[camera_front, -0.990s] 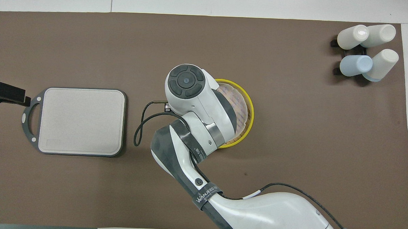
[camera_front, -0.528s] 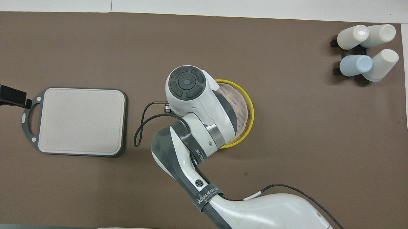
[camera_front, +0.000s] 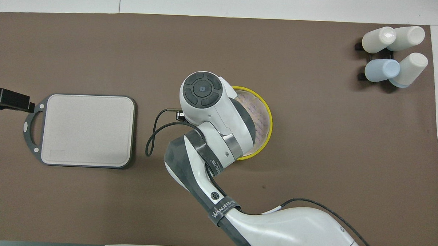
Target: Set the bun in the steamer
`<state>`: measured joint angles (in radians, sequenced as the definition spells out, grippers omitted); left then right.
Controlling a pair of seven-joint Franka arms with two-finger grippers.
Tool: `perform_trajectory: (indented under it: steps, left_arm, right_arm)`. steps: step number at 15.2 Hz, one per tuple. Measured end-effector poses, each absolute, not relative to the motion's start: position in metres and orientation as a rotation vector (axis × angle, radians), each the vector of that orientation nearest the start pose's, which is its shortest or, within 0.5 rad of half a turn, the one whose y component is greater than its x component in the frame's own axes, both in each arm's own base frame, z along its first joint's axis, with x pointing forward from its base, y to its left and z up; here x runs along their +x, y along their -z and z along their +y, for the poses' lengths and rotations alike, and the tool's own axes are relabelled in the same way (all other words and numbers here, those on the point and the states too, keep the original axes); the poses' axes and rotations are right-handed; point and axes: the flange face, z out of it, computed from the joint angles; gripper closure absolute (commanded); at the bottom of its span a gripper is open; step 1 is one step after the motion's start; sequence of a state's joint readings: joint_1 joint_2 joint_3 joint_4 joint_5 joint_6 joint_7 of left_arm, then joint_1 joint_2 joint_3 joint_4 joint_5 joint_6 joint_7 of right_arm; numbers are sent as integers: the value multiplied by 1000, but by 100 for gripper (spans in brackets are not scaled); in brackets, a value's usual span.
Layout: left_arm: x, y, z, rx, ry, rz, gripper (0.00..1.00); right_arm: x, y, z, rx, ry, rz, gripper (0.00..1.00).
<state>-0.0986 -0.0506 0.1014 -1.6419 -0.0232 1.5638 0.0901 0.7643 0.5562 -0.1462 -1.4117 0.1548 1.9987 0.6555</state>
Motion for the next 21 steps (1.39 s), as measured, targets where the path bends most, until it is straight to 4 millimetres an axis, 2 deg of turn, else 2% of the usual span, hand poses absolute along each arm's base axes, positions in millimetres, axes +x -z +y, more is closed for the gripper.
perform_trajectory:
  steps: [2,3,4,6,7,8,9,10,16,19,21]
  left_arm:
    - [537,-618,0,-3167,-38,141,0]
    - [537,-618,0,-3167,-37,141,0]
    - [538,-618,0,-3167,-34,142,0]
    - [538,-618,1,-3165,-32,143,0]
    - [538,-619,1,-3158,-30,144,0]
    - [538,-619,2,-3147,-28,145,0]
    - [538,-619,2,-3142,-28,145,0]
    - [538,-619,2,-3140,-28,146,0]
    - [537,-614,-4,-3136,-46,164,0]
    - [533,-607,-3,-3137,-69,162,0]
    - [531,-606,-1,-3138,-73,160,0]
  right_arm:
    - [589,-409,409,-3056,70,167,0]
    - [604,-431,382,-3049,103,177,0]
    - [619,-457,343,-3046,112,186,0]
    - [641,-505,240,-3055,71,213,0]
    - [643,-524,187,-3063,18,204,0]
    - [639,-539,143,-3069,-45,192,0]
    - [632,-550,110,-3069,-96,189,0]
    - [625,-558,89,-3069,-123,195,0]
    - [584,-592,17,-3083,-147,98,0]
    - [564,-604,2,-3092,-127,95,0]
    - [561,-606,-1,-3120,-85,92,0]
